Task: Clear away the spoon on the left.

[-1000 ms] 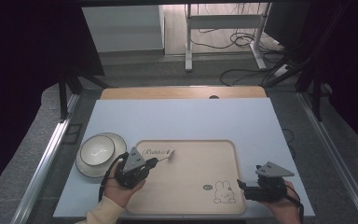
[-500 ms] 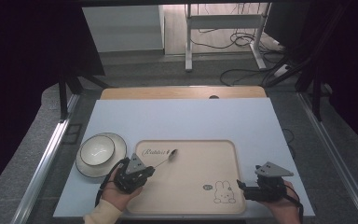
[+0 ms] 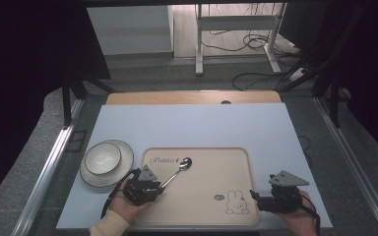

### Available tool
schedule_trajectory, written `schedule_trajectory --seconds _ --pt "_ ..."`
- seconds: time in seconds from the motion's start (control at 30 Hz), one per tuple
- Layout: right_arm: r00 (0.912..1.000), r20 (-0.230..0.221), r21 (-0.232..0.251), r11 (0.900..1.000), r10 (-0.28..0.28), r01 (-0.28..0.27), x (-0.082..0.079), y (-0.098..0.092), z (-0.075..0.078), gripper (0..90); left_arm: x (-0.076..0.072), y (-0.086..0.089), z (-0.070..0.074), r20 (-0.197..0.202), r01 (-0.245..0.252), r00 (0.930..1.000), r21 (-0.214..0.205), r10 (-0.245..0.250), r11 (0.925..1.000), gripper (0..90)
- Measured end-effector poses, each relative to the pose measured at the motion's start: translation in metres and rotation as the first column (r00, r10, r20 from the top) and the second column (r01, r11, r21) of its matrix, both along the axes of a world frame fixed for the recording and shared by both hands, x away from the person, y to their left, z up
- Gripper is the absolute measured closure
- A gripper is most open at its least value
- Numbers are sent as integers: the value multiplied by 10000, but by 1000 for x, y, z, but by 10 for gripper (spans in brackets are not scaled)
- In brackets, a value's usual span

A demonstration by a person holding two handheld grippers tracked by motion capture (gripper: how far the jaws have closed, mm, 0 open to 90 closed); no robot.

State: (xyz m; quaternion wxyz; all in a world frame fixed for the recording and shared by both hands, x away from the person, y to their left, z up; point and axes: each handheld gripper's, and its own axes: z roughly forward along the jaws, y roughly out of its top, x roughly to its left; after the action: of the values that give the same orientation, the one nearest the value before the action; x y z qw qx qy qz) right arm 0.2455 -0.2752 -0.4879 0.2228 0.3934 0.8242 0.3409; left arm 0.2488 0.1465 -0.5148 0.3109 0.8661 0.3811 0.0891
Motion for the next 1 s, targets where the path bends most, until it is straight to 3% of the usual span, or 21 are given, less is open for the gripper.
schedule_trajectory --seconds 0.03,0.07,0.23,0.5,0.67,0.8,1.0 --pt "10000 -7 -14 10000 6 -6 0 0 0 138 0 0 0 -11 -52 10000 -22 52 10000 564" --pt "10000 -14 -24 10000 16 -16 0 0 0 137 1 -1 0 -95 -75 9999 -64 74 10000 406" --pt "10000 -37 -6 10000 31 -31 0 0 0 137 0 0 5 105 -174 9998 -141 175 9997 258" --pt "10000 34 102 9999 -17 16 2 -2 0 137 -1 6 21 709 -405 9965 -515 441 9979 212" --pt "10000 57 218 9997 50 -51 3 -3 0 137 -3 9 29 1306 -395 9904 -403 445 9984 207" --pt "9999 79 187 9998 118 -119 3 -3 0 137 -5 13 32 1449 -482 9880 -396 535 9981 207" --pt "9997 176 190 9997 167 -171 0 -4 2 137 -13 28 42 1934 -847 9766 -570 942 9948 211"
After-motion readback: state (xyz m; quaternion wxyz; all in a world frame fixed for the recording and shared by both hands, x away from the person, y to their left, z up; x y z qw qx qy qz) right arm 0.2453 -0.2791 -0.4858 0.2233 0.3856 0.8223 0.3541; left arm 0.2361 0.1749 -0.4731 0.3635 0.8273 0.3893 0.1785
